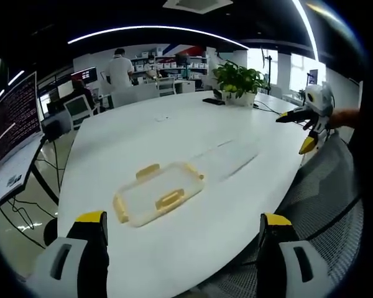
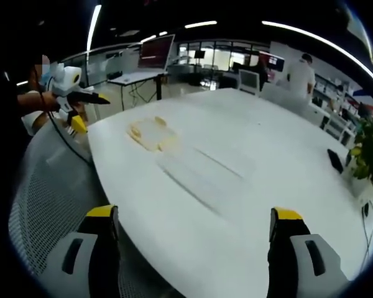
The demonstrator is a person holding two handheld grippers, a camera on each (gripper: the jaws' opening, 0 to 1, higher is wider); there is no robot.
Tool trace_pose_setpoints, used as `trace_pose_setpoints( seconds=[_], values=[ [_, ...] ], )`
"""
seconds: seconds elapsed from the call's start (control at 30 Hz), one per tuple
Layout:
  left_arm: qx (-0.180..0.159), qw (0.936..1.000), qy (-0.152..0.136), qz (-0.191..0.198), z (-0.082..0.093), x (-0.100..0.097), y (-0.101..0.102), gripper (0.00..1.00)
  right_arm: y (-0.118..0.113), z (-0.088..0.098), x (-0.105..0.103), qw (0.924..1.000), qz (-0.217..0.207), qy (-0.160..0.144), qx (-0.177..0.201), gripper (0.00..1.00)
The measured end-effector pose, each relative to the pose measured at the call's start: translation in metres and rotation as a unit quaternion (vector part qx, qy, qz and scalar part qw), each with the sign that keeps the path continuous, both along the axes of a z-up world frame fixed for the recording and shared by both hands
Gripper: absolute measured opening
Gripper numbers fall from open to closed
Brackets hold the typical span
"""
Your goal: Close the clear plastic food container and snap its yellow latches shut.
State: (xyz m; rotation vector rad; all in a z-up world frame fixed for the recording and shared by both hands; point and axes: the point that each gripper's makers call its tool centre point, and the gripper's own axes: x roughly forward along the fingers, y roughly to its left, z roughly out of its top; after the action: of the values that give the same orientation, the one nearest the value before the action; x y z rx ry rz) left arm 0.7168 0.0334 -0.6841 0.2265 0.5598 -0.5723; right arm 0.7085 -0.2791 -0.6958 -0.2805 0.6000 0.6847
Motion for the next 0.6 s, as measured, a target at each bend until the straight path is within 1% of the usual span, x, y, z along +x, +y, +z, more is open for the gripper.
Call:
trace_pose_setpoints(
  seconds=[0.13,0.3,0.6],
  values=[
    [-0.01,0.9999,-0.007,0.003,0.003,0.0006,-0.0006,0.99,0.0009,0.0022,0.0007,1.0,-0.002,-0.005,0.008,0.99],
    [-0.023,0.9997,-0.007,0.005,0.0039,-0.0003,-0.0015,0.99,-0.0002,0.001,0.0005,0.9999,-0.004,-0.003,0.012,0.99],
    [-0.019,0.9998,-0.004,0.002,0.0021,0.001,-0.0006,0.99,0.0001,0.0022,0.003,0.9999,-0.001,-0.004,0.01,0.99]
  ],
)
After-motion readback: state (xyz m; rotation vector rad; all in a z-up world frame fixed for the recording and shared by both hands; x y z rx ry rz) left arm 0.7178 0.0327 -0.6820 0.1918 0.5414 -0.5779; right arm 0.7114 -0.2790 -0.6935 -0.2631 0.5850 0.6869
